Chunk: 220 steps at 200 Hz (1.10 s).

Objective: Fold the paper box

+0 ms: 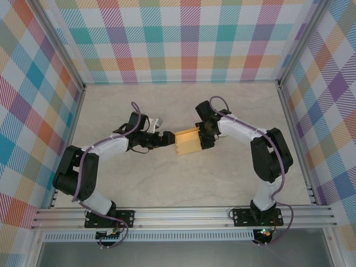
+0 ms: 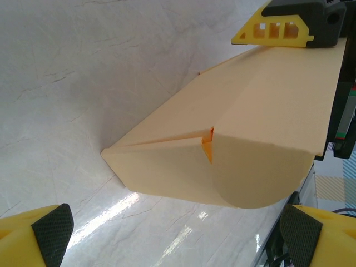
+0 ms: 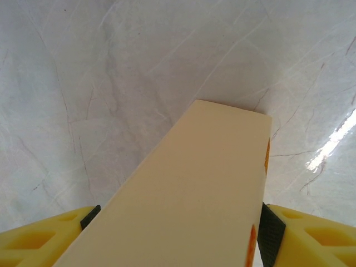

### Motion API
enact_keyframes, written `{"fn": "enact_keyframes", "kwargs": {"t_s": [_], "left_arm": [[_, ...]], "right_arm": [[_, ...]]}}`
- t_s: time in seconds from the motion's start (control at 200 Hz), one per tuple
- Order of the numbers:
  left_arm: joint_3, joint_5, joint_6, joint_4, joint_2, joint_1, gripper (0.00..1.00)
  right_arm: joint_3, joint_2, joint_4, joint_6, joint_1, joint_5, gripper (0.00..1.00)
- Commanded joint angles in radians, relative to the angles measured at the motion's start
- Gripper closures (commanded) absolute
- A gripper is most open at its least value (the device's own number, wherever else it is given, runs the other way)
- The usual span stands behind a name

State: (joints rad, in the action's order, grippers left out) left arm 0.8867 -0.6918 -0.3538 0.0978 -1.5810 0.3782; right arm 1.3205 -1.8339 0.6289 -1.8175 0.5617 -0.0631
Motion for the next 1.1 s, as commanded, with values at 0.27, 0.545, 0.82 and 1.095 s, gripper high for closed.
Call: {"fn": "enact_keyframes", "kwargs": {"t_s": [0.27,0.545,0.82,1.095], "left_arm": [[0.029,0.021,0.118,0.101,0.089,-0.031,0.02],[0.007,0.071,0.1,0.077,0.115,-0.063,0.02],[-0.022,0.034,-0.002,-0.062,0.035,-0.036,0.02],[-0.014,0.024,-0.027,-0.089,0.006,-0.007,0.02]], "right_arm": [[-0.013,-0.039,0.07,-0.001,0.015,0.02,0.27],[-0.017,-0.038,0.061,0.004,0.015,0.025,0.27],[-0.02,-0.032,0.055,0.009,0.015,0.03,0.27],[-0.009,-0.048,0.048,0.013,0.015,0.048,0.27]]}}
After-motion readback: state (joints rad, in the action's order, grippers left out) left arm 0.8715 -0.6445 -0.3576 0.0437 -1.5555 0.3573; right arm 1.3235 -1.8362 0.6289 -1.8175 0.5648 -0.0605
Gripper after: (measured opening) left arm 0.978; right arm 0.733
